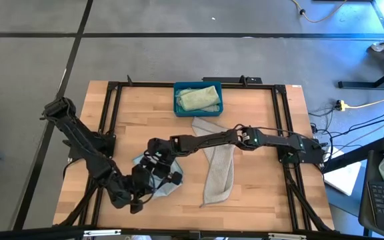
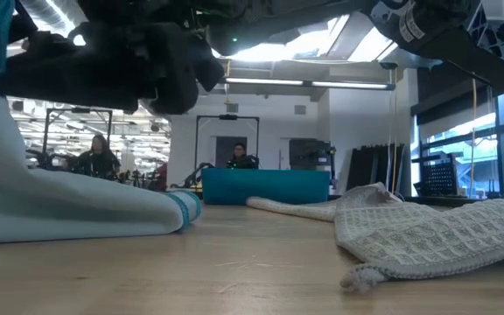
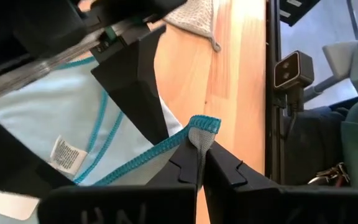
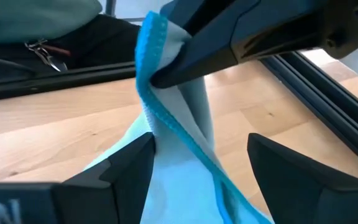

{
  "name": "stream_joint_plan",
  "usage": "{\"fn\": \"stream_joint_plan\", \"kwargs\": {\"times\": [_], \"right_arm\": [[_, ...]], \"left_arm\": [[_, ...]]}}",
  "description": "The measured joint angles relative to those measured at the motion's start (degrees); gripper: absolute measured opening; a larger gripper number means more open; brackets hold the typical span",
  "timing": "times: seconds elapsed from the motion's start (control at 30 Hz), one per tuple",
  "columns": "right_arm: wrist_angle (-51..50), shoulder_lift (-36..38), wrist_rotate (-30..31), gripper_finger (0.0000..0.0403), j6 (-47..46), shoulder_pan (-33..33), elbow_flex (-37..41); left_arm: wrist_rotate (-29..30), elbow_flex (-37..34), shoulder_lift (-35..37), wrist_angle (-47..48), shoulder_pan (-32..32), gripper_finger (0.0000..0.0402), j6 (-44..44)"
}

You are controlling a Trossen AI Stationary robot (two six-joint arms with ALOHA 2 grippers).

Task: Fold microfiber towels
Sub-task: Fold the light blue towel

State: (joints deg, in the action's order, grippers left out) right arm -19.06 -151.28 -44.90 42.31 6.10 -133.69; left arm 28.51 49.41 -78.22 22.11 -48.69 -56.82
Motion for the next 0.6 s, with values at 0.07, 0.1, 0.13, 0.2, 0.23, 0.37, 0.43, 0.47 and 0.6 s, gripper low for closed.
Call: {"fn": "stream_joint_plan", "kwargs": {"times": [0.07,0.1,0.13,0.2,0.23,0.37,0.43,0.47,0.6], "right_arm": [[-0.2,0.0,-0.4,0.0255,0.2,0.0,0.0],[-0.3,0.0,-0.4,0.0251,0.5,0.0,0.0],[-0.5,0.0,-0.4,0.0244,0.9,0.0,0.0],[-0.7,0.0,-0.4,0.0227,2.7,0.0,0.0],[-0.8,0.0,-0.4,0.0216,3.5,0.0,0.0],[-0.8,0.0,-0.2,0.0173,6.2,0.1,0.0],[-0.8,0.0,-0.1,0.0157,6.8,0.2,0.0],[-0.8,0.0,-0.1,0.0150,7.2,0.2,0.0],[-1.2,0.0,0.3,0.0132,7.6,0.2,0.0]], "left_arm": [[-0.1,0.0,0.3,-0.1,0.0,0.0000,0.5],[-0.1,0.0,0.3,-0.2,0.0,0.0000,0.7],[0.0,0.0,0.3,-0.3,0.0,0.0000,1.2],[0.3,0.0,0.5,-0.3,-0.1,0.0000,2.1],[0.6,0.0,0.5,-0.4,-0.1,0.0000,2.2],[0.9,0.0,0.8,-0.5,-0.1,0.0000,2.8],[1.0,0.1,0.9,-0.6,-0.1,0.0000,2.9],[1.0,0.1,0.9,-0.6,-0.1,0.0000,3.1],[1.3,0.1,0.9,-1.5,-0.1,0.0000,3.5]]}}
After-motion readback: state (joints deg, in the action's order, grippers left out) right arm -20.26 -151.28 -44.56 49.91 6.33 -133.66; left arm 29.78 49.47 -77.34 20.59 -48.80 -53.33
